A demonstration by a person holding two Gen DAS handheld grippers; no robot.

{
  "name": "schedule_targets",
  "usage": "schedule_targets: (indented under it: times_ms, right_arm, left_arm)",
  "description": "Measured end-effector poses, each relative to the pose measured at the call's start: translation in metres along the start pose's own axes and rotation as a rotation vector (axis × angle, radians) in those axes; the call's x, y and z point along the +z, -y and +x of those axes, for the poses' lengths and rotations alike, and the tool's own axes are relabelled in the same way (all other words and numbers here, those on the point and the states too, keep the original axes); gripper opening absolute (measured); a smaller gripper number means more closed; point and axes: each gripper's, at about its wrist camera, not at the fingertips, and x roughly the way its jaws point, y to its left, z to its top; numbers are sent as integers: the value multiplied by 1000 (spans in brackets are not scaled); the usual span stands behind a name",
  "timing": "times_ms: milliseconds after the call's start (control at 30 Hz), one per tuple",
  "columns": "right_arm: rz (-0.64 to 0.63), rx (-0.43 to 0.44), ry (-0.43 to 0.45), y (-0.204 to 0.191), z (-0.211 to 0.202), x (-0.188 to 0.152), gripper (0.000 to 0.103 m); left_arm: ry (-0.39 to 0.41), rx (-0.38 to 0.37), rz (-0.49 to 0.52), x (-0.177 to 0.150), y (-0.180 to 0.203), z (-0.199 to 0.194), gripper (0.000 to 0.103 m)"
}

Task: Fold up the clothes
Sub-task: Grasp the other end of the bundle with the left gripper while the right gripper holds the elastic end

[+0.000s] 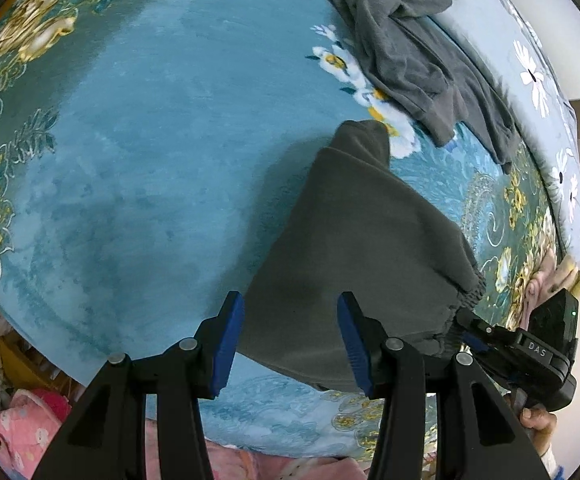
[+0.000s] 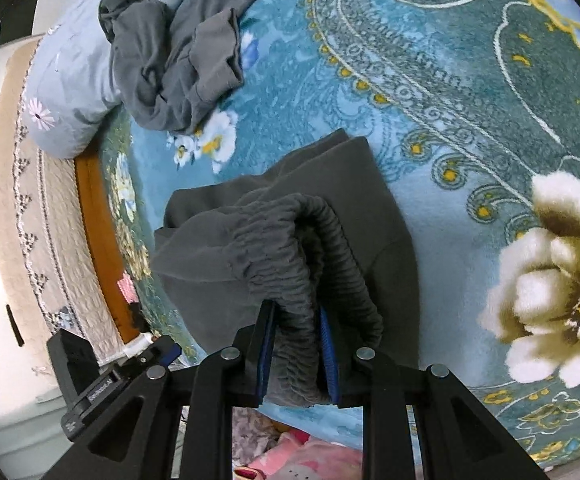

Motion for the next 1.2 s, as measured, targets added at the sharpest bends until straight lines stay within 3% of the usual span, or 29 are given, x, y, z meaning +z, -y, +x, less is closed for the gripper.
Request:
schedule_targets:
  times_ms: [500, 667, 733, 900, 1067, 1200]
  right_arm:
    - [10, -57, -16, -10, -3, -10, 25]
    - [-23, -113, 38, -23, -27, -6, 26]
    - [-32, -173, 79, -27, -40, -2, 26]
    - [-143, -213, 155, -65, -47, -2, 26]
    - [-355, -240, 89, -111, -7, -14, 26]
    - [-277, -311, 108, -91, 5, 2, 24]
  left_arm:
    - [5, -25, -24, -4, -20, 1, 49]
    - [25, -22, 6, 1, -22, -2, 49]
    - [29, -17, 18, 3, -21, -2, 49]
    - [26, -60, 105, 10, 4, 3, 49]
    - [19, -93, 196, 23, 32, 11, 50]
    - [13, -119, 268, 33, 54, 18, 50]
